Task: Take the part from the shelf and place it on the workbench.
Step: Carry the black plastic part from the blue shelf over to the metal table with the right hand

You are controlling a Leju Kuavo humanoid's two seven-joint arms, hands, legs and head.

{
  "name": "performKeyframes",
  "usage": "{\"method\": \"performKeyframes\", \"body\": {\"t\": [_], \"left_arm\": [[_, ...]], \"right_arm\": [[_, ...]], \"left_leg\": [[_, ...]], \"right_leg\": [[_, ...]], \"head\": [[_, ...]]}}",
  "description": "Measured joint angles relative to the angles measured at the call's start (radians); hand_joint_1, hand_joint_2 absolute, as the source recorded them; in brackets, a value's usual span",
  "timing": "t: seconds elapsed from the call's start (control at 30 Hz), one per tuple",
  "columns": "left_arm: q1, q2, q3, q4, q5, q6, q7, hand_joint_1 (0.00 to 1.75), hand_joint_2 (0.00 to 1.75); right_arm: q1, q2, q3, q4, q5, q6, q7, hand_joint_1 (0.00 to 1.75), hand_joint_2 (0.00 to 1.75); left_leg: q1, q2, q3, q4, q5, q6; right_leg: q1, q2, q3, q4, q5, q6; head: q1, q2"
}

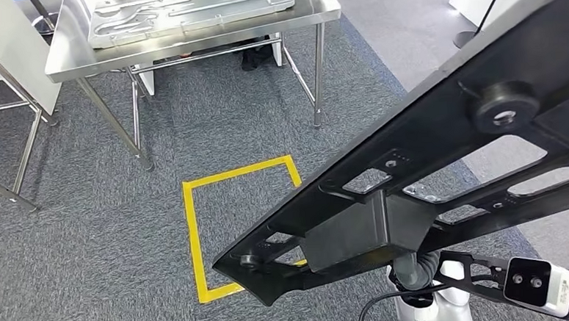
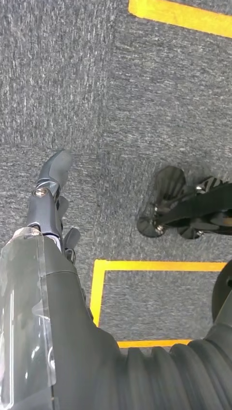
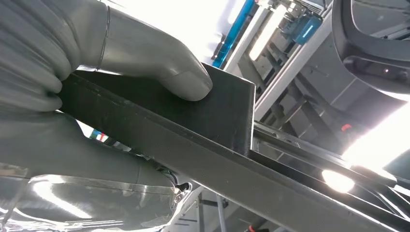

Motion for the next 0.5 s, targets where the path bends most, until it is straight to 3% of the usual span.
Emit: {"method": "performKeyframes", "body": {"t": [0.07,0.13,0.2,0.27,0.37,0.4,0.43,0.47,0.5], "left_arm": [[-0.001,0.000,0.001,0.000,0.000,-0.003,0.000,0.00,1.75],[-0.003,0.000,0.002,0.000,0.001,-0.006,0.001,0.00,1.75],[-0.002,0.000,0.002,0.000,0.001,-0.007,0.003,0.00,1.75],[-0.002,0.000,0.003,0.000,0.001,-0.008,0.003,0.00,1.75],[-0.004,-0.001,0.003,0.000,0.001,-0.012,0.003,0.00,1.75],[-0.004,-0.001,0.003,0.000,0.001,-0.013,0.004,0.00,1.75],[-0.003,-0.001,0.003,0.000,0.001,-0.013,0.004,0.00,1.75],[-0.003,-0.001,0.003,0.000,0.001,-0.014,0.004,0.00,1.75],[-0.003,-0.002,0.003,0.000,0.001,-0.015,0.004,0.00,1.75]], "right_arm": [[-0.002,0.000,0.001,0.000,0.002,-0.004,0.000,1.75,1.75],[-0.005,0.000,0.002,0.000,0.003,-0.008,0.000,1.75,1.75],[-0.007,0.000,0.003,0.000,0.004,-0.009,0.000,1.75,1.75],[-0.008,0.000,0.004,0.000,0.005,-0.011,0.000,1.75,1.75],[-0.008,-0.001,0.004,0.000,0.005,-0.015,0.000,1.75,1.75],[-0.007,-0.001,0.004,0.000,0.005,-0.017,0.000,1.75,1.75],[-0.007,-0.002,0.004,0.000,0.005,-0.019,0.000,1.75,1.75],[-0.006,-0.002,0.004,0.000,0.005,-0.020,0.000,1.75,1.75],[-0.006,-0.002,0.004,0.000,0.005,-0.021,0.000,1.75,1.75]], "left_leg": [[-0.003,0.008,0.073,-0.142,0.052,0.009],[-0.008,0.011,0.102,-0.200,0.063,0.022],[-0.008,0.007,0.101,-0.201,0.065,0.034],[-0.005,0.004,0.102,-0.206,0.070,0.046],[-0.005,0.002,0.100,-0.208,0.072,0.058],[-0.006,0.001,0.099,-0.208,0.072,0.059],[-0.007,0.000,0.099,-0.207,0.072,0.059],[-0.007,-0.003,0.099,-0.207,0.072,0.059],[-0.007,-0.006,0.101,-0.206,0.071,0.058]], "right_leg": [[0.002,-0.003,0.004,0.001,-0.003,0.007],[0.006,-0.005,0.005,0.002,-0.004,0.017],[0.006,-0.006,0.005,0.003,-0.005,0.029],[0.004,0.000,-0.007,0.033,-0.028,0.041],[0.001,0.012,-0.092,0.214,-0.122,0.050],[0.000,0.012,-0.122,0.273,-0.141,0.051],[0.000,0.013,-0.136,0.299,-0.141,0.051],[0.000,0.013,-0.131,0.284,-0.120,0.049],[0.000,0.014,-0.105,0.229,-0.084,0.046]], "head": [[0.000,0.000],[0.000,0.000],[0.000,0.000],[0.000,0.000],[0.000,0.000],[0.000,0.000],[0.000,0.000],[0.000,0.000],[0.000,0.000]]}}
